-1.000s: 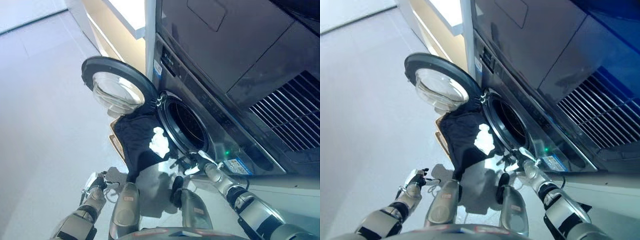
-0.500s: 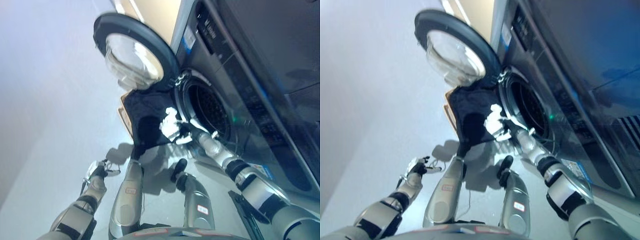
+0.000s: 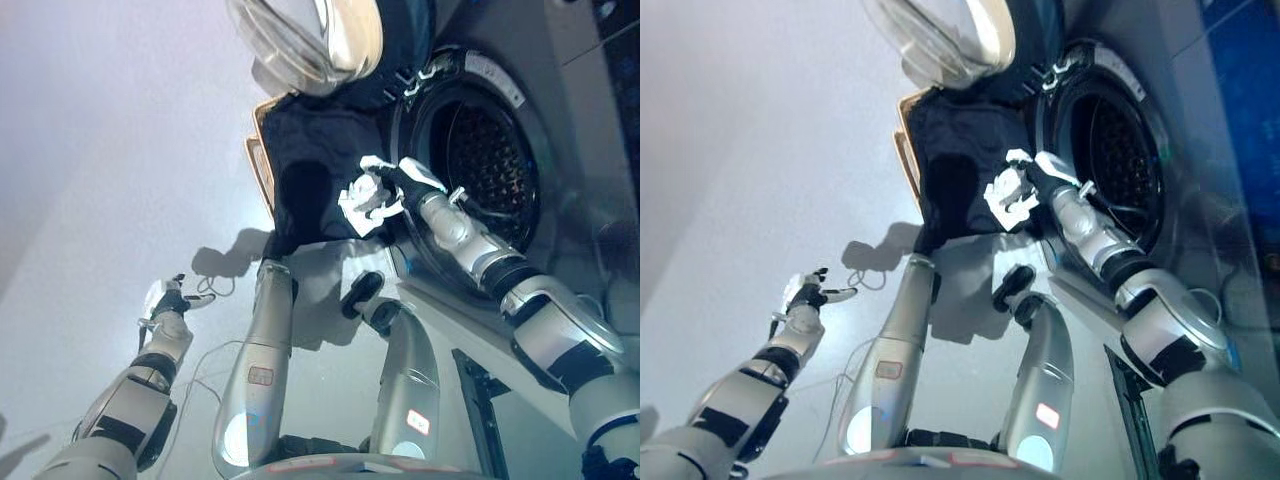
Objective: Put the clothes in the basket into the washing machine.
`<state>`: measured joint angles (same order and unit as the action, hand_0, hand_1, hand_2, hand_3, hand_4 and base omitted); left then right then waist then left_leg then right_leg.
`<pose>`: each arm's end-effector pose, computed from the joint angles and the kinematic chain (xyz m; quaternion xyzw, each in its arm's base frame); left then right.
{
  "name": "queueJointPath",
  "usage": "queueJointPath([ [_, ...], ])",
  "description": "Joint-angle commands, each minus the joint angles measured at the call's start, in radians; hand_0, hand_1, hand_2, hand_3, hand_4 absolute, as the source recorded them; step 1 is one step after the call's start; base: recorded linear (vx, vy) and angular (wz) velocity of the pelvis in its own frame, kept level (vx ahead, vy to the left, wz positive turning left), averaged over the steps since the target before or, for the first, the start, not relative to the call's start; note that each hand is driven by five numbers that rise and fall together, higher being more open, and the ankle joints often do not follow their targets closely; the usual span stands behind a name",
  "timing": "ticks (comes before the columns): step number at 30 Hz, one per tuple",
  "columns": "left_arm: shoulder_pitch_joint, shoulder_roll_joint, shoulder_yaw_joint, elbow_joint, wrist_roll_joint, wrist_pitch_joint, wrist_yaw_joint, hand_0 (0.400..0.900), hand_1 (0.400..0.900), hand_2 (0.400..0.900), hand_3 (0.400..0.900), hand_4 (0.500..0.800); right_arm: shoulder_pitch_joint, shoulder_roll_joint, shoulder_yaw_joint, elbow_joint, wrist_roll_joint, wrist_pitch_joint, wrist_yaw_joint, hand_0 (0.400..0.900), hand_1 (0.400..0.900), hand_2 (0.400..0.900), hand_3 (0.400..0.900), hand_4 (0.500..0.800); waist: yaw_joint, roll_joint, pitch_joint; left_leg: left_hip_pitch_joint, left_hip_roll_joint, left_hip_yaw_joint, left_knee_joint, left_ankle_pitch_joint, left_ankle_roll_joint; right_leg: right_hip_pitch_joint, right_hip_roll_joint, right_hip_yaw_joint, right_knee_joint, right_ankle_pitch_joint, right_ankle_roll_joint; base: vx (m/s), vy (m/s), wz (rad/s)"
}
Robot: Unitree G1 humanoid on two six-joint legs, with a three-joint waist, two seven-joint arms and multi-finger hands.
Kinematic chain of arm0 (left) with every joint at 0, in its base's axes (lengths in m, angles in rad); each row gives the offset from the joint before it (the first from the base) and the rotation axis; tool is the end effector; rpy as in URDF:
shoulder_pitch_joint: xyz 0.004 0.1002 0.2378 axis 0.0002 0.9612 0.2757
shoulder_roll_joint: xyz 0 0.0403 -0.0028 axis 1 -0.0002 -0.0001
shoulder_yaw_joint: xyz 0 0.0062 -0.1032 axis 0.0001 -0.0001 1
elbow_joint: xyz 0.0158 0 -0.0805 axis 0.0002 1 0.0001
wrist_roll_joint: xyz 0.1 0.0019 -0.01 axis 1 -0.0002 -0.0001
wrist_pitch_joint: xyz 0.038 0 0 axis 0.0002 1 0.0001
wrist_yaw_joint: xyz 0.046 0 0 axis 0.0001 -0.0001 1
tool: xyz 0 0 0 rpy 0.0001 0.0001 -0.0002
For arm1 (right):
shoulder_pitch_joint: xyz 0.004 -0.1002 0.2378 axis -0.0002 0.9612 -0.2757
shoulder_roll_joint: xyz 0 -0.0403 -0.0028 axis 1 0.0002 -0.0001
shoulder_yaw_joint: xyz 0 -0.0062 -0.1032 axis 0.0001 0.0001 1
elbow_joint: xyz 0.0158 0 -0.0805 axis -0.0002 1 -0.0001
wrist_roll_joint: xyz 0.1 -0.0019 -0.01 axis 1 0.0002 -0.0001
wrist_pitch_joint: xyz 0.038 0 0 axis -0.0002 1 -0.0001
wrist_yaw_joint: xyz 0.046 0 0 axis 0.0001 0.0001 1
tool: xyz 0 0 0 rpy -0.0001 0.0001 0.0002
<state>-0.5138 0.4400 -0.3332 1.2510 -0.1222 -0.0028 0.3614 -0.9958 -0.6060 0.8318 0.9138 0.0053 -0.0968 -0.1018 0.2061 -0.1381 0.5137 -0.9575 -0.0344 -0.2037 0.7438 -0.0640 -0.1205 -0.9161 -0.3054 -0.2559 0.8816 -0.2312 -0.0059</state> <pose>0.2407 0.2611 -0.0223 0.3109 0.3160 0.1902 0.8759 0.3486 -0.1966 0.1382 -0.5249 -0.0236 0.0864 0.8465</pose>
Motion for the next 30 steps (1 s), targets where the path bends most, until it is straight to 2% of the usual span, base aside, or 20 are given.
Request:
queueJointPath([
  [1,0.086,0.035,0.032,0.033,-0.025,-0.004,0.060,0.900,0.900,0.900,0.900,0.800,0.014,-0.046,0.010,-0.050,-0.044,-0.051,-0.061,0.900,0.900,0.900,0.900,0.800,-0.005,-0.004,-0.083,-0.090,-0.025,0.046,-0.106,0.088,0.040,-0.061,0.018,0.091,0.086,-0.053,0.012,-0.06,0.004,0.03],
  [5,0.071,0.045,0.035,0.020,-0.047,-0.008,0.076,0.900,0.900,0.900,0.900,0.800,-0.034,-0.048,0.039,-0.037,-0.041,-0.050,-0.074,0.900,0.900,0.900,0.900,0.800,-0.011,-0.017,-0.097,-0.210,-0.033,0.064,-0.020,0.068,0.040,-0.189,0.032,0.122,0.152,-0.060,0.000,-0.08,0.010,0.02],
  [6,0.088,0.024,0.008,-0.095,-0.031,-0.003,0.116,0.900,0.900,0.900,0.900,0.800,-0.034,-0.057,0.044,-0.051,-0.044,-0.049,-0.086,0.900,0.900,0.900,0.900,0.800,-0.003,-0.015,-0.099,-0.241,-0.042,0.066,-0.009,0.064,0.042,-0.215,0.031,0.124,0.156,-0.059,-0.001,-0.09,-0.025,0.17],
  [8,0.250,0.017,0.022,-0.446,-0.006,-0.032,0.151,0.900,0.900,0.900,0.900,0.800,-0.035,-0.102,0.010,-0.042,-0.050,-0.038,-0.090,0.900,0.900,0.900,0.900,0.800,0.032,0.013,-0.088,-0.309,-0.063,0.063,0.024,0.059,0.042,-0.279,0.016,0.122,0.193,-0.070,-0.006,-0.09,-0.058,0.40],
  [9,0.307,0.026,0.040,-0.527,0.017,-0.041,0.153,0.900,0.900,0.900,0.900,0.800,-0.030,-0.106,0.000,-0.031,-0.056,-0.036,-0.087,0.900,0.900,0.900,0.900,0.800,0.036,0.013,-0.096,-0.333,-0.065,0.060,0.032,0.056,0.040,-0.300,0.017,0.125,0.203,-0.079,-0.007,-0.07,-0.027,0.32],
  [11,0.335,0.045,0.072,-0.637,0.037,-0.048,0.180,0.900,0.900,0.900,0.900,0.800,-0.045,-0.116,-0.016,-0.011,-0.049,-0.034,-0.079,0.900,0.900,0.900,0.900,0.800,0.041,0.005,-0.102,-0.392,-0.077,0.063,0.067,0.047,0.034,-0.357,0.015,0.132,0.229,-0.094,-0.010,-0.03,-0.012,0.15],
  [17,0.363,0.074,0.155,-0.805,0.112,-0.029,0.185,0.900,0.900,0.900,0.900,0.800,-0.032,-0.103,-0.021,-0.008,-0.043,-0.022,-0.042,0.900,0.900,0.900,0.900,0.800,0.058,-0.023,-0.122,-0.498,-0.097,0.061,0.136,0.025,0.031,-0.461,0.009,0.143,0.292,-0.120,-0.013,0.00,-0.016,0.05],
  [22,0.382,0.085,0.206,-0.877,0.107,-0.030,0.175,0.900,0.900,0.900,0.900,0.800,-0.038,-0.082,-0.012,0.036,-0.068,-0.012,-0.025,0.900,0.900,0.900,0.900,0.800,0.065,-0.021,-0.129,-0.546,-0.109,0.068,0.167,0.013,0.033,-0.515,0.008,0.154,0.322,-0.129,-0.013,0.00,0.000,0.00],
  [23,0.383,0.086,0.210,-0.874,0.102,-0.033,0.168,0.900,0.900,0.900,0.900,0.800,-0.036,-0.081,-0.014,0.033,-0.068,-0.010,-0.020,0.684,0.684,0.684,0.684,0.671,0.065,-0.021,-0.132,-0.548,-0.110,0.066,0.164,0.016,0.034,-0.516,0.009,0.154,0.322,-0.129,-0.012,0.00,0.000,0.00],
  [24,0.383,0.088,0.210,-0.881,0.105,-0.034,0.168,0.900,0.900,0.900,0.900,0.800,-0.033,-0.081,-0.015,0.028,-0.069,-0.008,-0.016,0.602,0.602,0.602,0.602,0.621,0.065,-0.021,-0.134,-0.548,-0.109,0.068,0.159,0.018,0.035,-0.517,0.008,0.155,0.320,-0.130,-0.011,0.03,-0.018,0.08],
  [25,0.380,0.088,0.212,-0.884,0.108,-0.033,0.169,0.900,0.900,0.900,0.900,0.800,-0.024,-0.075,-0.021,0.012,-0.071,-0.008,-0.017,0.400,0.400,0.400,0.400,0.500,0.061,-0.023,-0.138,-0.544,-0.111,0.066,0.151,0.022,0.038,-0.515,0.008,0.156,0.317,-0.132,-0.011,0.03,-0.025,0.09],
  [30,0.359,0.091,0.198,-0.844,0.110,-0.026,0.181,0.900,0.900,0.900,0.900,0.800,-0.007,-0.056,-0.030,0.008,-0.071,-0.011,-0.034,0.400,0.400,0.400,0.400,0.500,0.054,-0.026,-0.153,-0.523,-0.107,0.066,0.130,0.027,0.041,-0.502,0.015,0.156,0.307,-0.132,-0.012,0.01,-0.002,-0.01],
])
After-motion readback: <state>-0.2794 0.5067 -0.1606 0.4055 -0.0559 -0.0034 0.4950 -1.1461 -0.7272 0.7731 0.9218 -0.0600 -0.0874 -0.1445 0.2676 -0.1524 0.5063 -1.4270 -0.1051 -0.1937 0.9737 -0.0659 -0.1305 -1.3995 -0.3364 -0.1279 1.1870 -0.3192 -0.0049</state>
